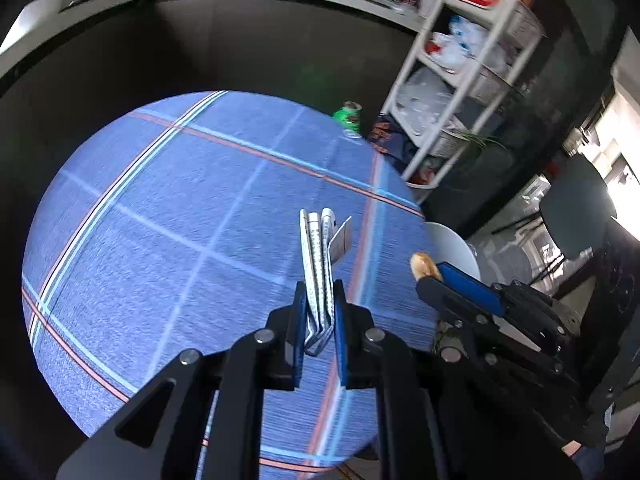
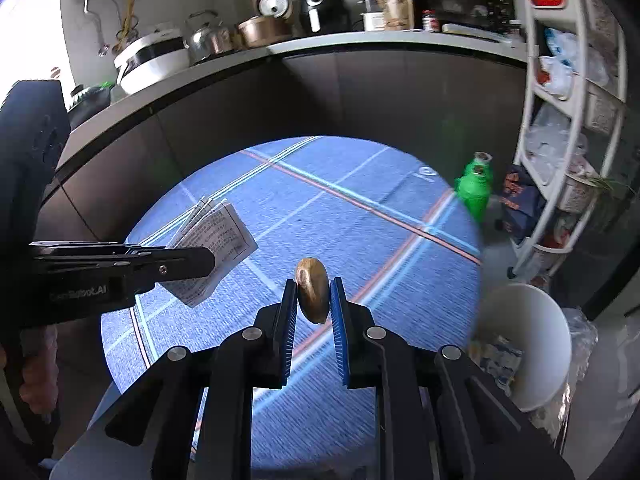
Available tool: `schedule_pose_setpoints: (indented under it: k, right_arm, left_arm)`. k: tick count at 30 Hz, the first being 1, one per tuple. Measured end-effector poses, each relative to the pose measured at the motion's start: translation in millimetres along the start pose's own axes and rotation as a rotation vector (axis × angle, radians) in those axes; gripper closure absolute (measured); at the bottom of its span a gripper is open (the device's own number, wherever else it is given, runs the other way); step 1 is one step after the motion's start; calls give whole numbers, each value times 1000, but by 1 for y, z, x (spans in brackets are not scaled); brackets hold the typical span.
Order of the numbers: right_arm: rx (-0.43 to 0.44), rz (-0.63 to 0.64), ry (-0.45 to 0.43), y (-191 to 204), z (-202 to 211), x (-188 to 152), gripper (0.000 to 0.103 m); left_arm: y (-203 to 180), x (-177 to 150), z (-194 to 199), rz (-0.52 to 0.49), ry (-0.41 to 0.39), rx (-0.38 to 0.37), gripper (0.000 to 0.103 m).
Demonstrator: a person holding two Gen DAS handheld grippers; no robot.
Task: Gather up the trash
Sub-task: 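Carry the paper and nut over the white bin, then open both tools over the bin to drop the paper and nut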
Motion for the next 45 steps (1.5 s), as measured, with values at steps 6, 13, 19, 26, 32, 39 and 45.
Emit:
schedule_pose_setpoints:
  k: [6, 13, 19, 26, 32, 39, 45]
  right_arm:
    - [-36, -25, -41, -13, 30, -9, 87]
    - [-69, -73, -79, -36, 55, -16, 87]
    - [-106, -133, -102, -66, 72, -29, 87]
    - [-145, -202, -120, -100, 87, -43, 87]
    - [-175, -280, -123, -134, 94, -63, 87]
    - [-212, -356, -102, -174, 94, -88, 87]
    - [-233, -399, -57, -206, 76, -105, 87]
  left_arm:
    - [-40, 2, 21, -69, -35, -25, 90]
    - [-76, 5, 26, -128, -45, -44, 90]
    - [-107, 6, 20, -177, -40, -73, 90]
    - [-139, 4, 4, -234, -14, -93, 90]
    - [-164, 5, -17, -265, 26, -121, 90]
    - [-195, 9, -55, -279, 108, -170, 89]
    - [-226, 13, -85, -315, 157, -221, 89]
Point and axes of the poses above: each gripper's, at about its wrist camera, not at the fingertips, and z roughly against the way its jaws point, y to its left, x to its top, the point moved 6 cm from there along -z, roughly the way its jaws point, and after that the axes turned 13 degrees about x, right-handed, at the moved point
